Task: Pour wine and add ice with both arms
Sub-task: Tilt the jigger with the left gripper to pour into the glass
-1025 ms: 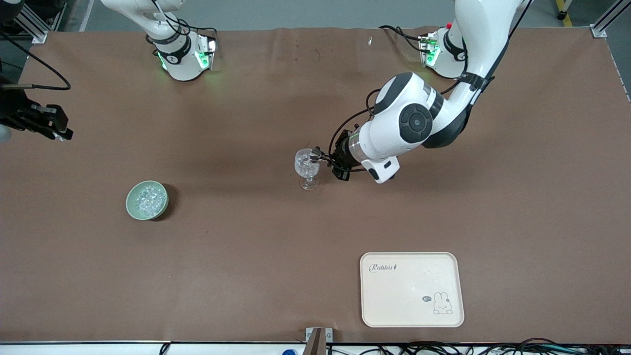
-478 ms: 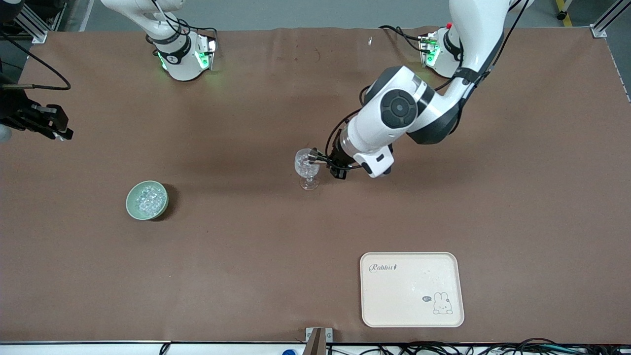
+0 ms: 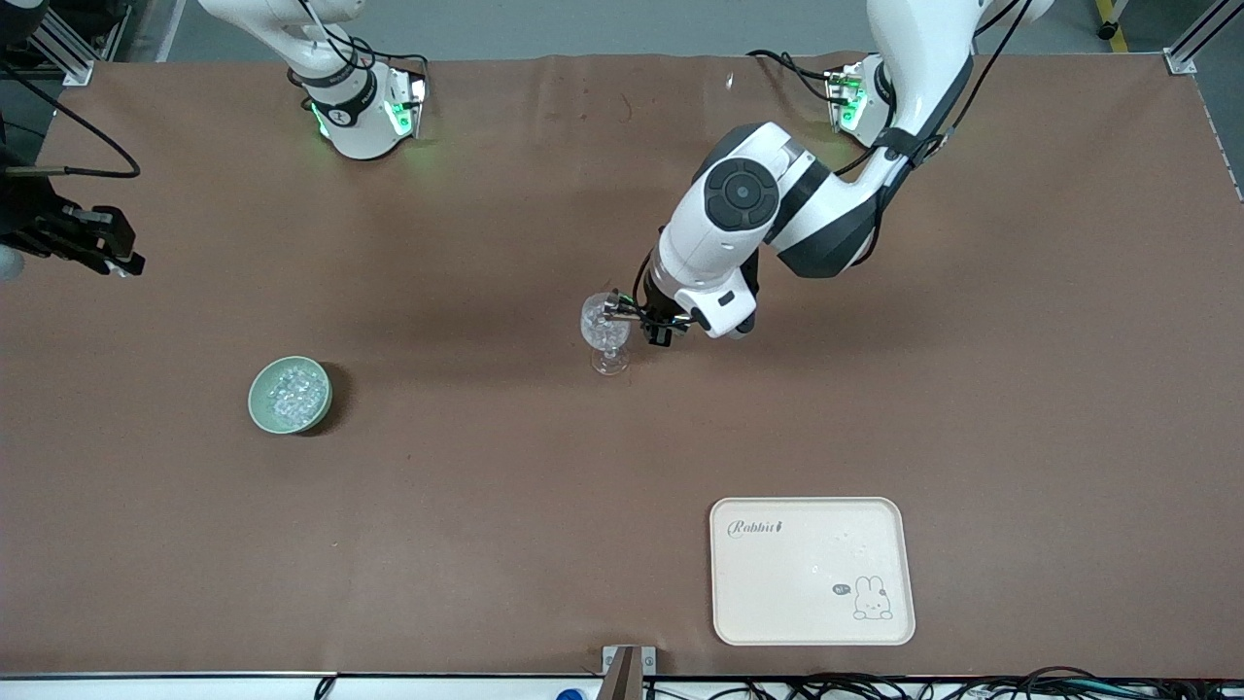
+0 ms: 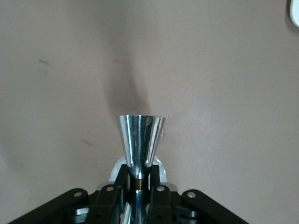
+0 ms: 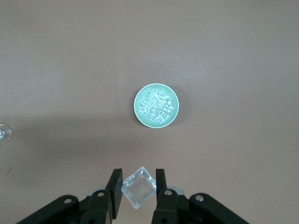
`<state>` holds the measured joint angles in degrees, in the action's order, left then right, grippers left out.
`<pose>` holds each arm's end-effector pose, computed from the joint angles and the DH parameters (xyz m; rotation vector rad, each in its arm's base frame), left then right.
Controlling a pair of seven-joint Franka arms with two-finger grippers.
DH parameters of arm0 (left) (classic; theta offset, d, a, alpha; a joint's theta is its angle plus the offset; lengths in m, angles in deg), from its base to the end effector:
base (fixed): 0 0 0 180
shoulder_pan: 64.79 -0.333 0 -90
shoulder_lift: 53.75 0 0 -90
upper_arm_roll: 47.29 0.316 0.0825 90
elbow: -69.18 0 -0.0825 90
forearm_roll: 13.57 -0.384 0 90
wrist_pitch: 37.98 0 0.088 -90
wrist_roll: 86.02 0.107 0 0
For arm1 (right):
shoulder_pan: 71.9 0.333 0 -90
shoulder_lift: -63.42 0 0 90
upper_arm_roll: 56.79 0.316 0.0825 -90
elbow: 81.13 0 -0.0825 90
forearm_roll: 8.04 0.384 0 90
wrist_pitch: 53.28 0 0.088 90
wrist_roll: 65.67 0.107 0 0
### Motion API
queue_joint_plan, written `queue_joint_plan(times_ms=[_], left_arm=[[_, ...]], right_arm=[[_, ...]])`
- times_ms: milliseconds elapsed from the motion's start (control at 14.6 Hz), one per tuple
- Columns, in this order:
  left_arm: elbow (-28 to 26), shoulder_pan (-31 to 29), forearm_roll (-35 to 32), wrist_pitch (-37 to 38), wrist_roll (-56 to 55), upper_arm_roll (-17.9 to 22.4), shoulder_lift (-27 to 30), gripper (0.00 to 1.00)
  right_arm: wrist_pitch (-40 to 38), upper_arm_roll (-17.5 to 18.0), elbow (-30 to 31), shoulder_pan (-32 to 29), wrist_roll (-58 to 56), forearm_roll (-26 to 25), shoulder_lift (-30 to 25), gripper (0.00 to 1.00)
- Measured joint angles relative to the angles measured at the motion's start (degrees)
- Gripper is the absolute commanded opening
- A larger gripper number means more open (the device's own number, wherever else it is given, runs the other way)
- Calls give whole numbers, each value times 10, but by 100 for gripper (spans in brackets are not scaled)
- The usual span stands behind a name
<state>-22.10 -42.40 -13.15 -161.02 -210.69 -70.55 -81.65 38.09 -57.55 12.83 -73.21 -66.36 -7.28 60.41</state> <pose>0.5090 -0.4660 0.3805 2.2667 1.9786 -0.2723 0.5396 -0.0183 0.6227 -3.1276 0.0381 -0.0120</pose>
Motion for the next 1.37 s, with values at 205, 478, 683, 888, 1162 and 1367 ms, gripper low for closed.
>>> queue_joint_plan(times_ms=[205,478,683,888,1162,1367], left_arm=[[0,9,-23,0,-13,0,0,0],[-1,20,-64,0,-25,0,-3,0],[-1,26,-87,0,-27,0,-6,0],[-1,35,-112,0,-27,0,-6,0],[-1,43,-145,0,-28,1,-6,0],[-1,45,-155,1,-28,1,-6,0]], right_arm=[[0,0,0,0,0,0,0,1],[0,0,0,0,0,0,0,1],[0,0,0,0,0,0,0,1],[0,0,0,0,0,0,0,1],[0,0,0,0,0,0,0,1],[0,0,0,0,0,0,0,1]])
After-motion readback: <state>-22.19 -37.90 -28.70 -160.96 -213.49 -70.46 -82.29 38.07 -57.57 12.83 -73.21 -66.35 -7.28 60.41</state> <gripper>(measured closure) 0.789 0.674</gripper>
